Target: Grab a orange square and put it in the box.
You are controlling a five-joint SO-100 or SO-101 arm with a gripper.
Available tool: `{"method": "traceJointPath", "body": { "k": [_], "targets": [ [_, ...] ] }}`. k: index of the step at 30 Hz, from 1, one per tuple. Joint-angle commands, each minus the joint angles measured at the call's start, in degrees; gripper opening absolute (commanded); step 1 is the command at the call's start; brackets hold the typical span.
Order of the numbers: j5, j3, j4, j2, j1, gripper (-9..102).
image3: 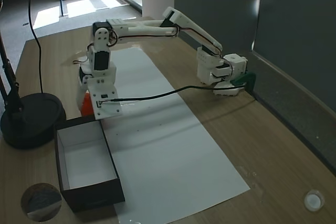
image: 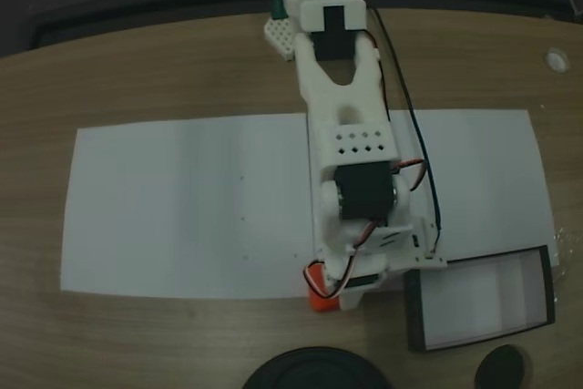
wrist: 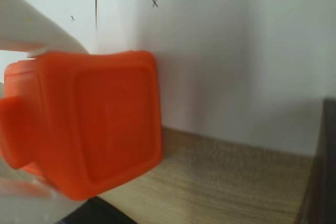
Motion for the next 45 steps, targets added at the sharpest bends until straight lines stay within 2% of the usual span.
{"method": "traceJointPath", "body": {
  "k": [1, 4, 11, 15, 19, 26, 31, 45],
  "targets": [
    [-1.8, -2.2, -1.1, 0.4, 0.3, 1],
    [-2.2, -4.1, -1.1, 1.9, 0.2, 1],
    [-5.2, -25.4, 3.7, 14.4, -2.4, 1],
    [-6.2, -32.8, 3.2, 20.4, -7.6, 1],
    [-5.9, -33.8, 1.7, 22.1, -15.8, 1],
    [-5.0, -33.7, 2.4, 15.6, -25.1, 1],
    [0.1, -33.8, 2.1, 7.3, -25.3, 1],
    [0.4, -34.5, 1.6, -4.8, -24.9, 4]
  ]
}}
